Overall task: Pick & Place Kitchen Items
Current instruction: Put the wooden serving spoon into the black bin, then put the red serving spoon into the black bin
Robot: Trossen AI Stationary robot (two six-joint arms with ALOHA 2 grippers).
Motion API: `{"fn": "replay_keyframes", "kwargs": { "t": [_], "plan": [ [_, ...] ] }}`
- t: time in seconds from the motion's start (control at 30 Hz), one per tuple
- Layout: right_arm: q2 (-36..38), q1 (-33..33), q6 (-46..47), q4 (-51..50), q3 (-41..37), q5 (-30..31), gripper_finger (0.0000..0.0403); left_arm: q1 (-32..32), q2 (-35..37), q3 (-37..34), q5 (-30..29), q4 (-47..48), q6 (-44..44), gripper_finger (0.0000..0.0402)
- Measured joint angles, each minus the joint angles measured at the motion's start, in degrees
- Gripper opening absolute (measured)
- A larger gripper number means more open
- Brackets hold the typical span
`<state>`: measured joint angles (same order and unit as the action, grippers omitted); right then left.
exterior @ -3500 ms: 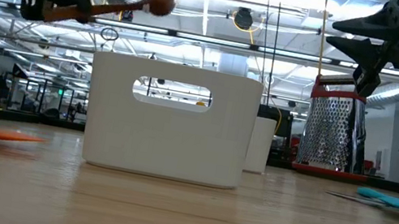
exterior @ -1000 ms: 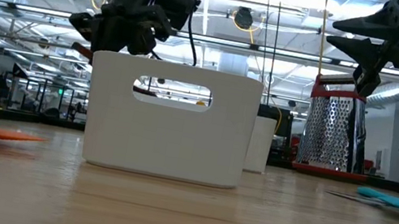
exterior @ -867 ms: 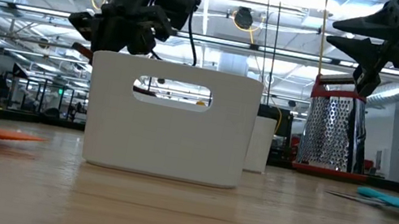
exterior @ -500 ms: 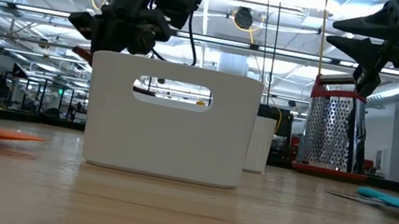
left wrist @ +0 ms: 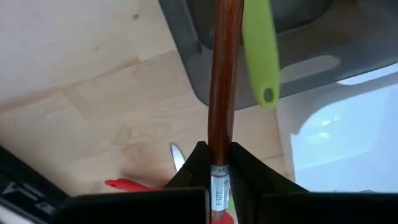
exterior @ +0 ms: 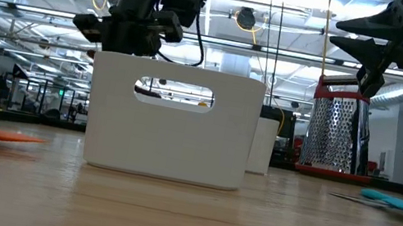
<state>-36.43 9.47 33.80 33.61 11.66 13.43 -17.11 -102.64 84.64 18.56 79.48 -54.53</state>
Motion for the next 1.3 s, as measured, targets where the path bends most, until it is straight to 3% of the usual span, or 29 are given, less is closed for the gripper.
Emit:
{"fn": "replay_keyframes", "kwargs": {
  "t": [0.53,1.0,1.3],
  "plan": [
    [-0.02,0.00,0.00,-0.01,0.00,-0.02,0.0094,-1.08,-5.11,-0.04,5.01,-0.43,2.96,0.0020],
    [-0.02,0.00,0.00,-0.02,0.00,-0.01,0.0093,-2.31,-5.11,-0.04,6.08,-4.43,-1.12,0.0110],
    [-0.02,0.00,0.00,-0.02,0.00,-0.02,0.0093,-3.44,-1.79,-0.04,10.44,-4.21,3.11,0.0170]
  ]
}}
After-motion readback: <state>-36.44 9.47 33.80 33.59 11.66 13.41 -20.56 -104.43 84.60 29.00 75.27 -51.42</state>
